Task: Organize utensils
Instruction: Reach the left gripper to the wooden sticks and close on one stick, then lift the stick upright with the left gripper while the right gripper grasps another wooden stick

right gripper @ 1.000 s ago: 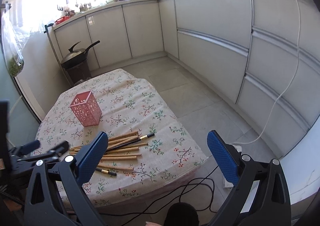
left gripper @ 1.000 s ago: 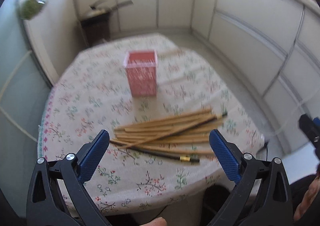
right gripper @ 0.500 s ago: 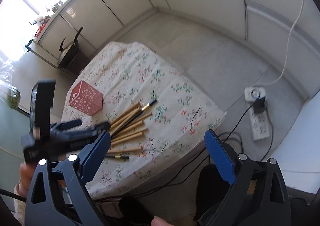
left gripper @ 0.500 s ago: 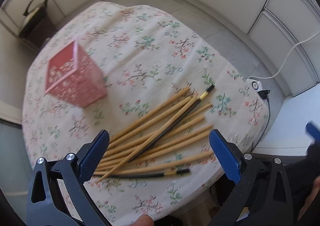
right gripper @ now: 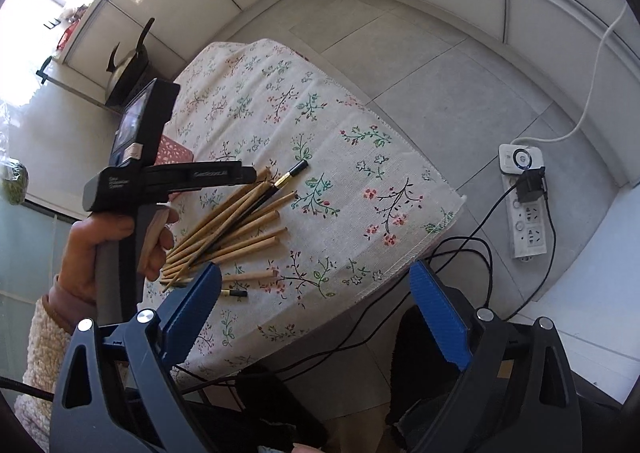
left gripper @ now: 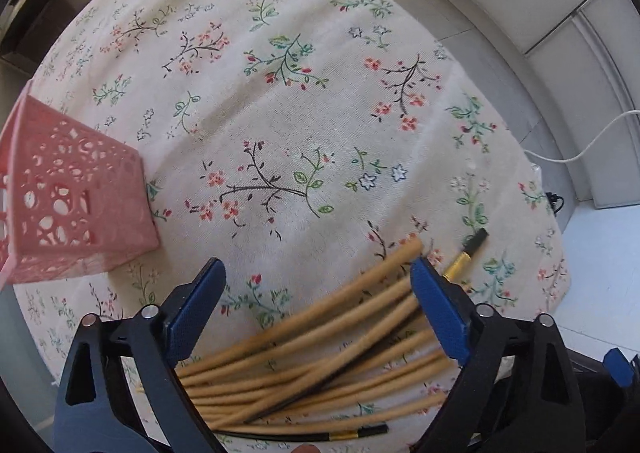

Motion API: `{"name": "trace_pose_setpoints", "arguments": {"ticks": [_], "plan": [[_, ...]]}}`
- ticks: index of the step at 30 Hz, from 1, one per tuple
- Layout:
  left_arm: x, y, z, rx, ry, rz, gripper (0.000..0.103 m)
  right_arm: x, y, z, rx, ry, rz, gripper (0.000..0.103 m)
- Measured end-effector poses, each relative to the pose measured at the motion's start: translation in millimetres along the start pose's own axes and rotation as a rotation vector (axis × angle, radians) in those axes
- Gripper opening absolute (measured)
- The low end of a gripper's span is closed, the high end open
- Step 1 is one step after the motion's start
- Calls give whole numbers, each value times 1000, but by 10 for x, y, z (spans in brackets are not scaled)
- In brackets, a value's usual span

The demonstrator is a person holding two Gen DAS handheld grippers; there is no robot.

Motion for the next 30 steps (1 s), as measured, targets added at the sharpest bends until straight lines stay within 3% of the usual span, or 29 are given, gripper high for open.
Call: {"name": "trace_pose_setpoints", "arguments": {"ticks": [8, 12, 20, 22, 24, 27, 30], "plan": [[-75, 27, -63, -7, -9, 14, 83, -35, -18, 9, -17, 13, -5, 92], [-85, 30, -28, -48, -3, -22, 67, -43, -42, 5, -35, 19, -12, 92], [-11, -92, 58, -108, -42, -7, 51, -76, -40, 27, -30, 24, 8, 92], [0, -72, 26, -117, -57, 5, 43, -94, -56, 34, -37, 27, 23, 92], [-3, -6, -4, -128, -74, -14, 24, -137, -48, 62, -45, 41, 33, 92], [14, 32, -40, -156, -117, -15, 17, -243, -5, 133, -50, 73, 37, 92], [60, 70, -54, -215, -198, -85, 8, -380, 38, 224, -80, 120, 36, 92]]}}
Point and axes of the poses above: each gripper's, at about its wrist camera, not at the fingertips, and x roughly against the way its jaws point, y to its left, z to its underside, the point moved 8 cm from there along -x, roughly the way its jaws point, and after that the axes turned 8 degrees about -x, right-handed, at the moved point
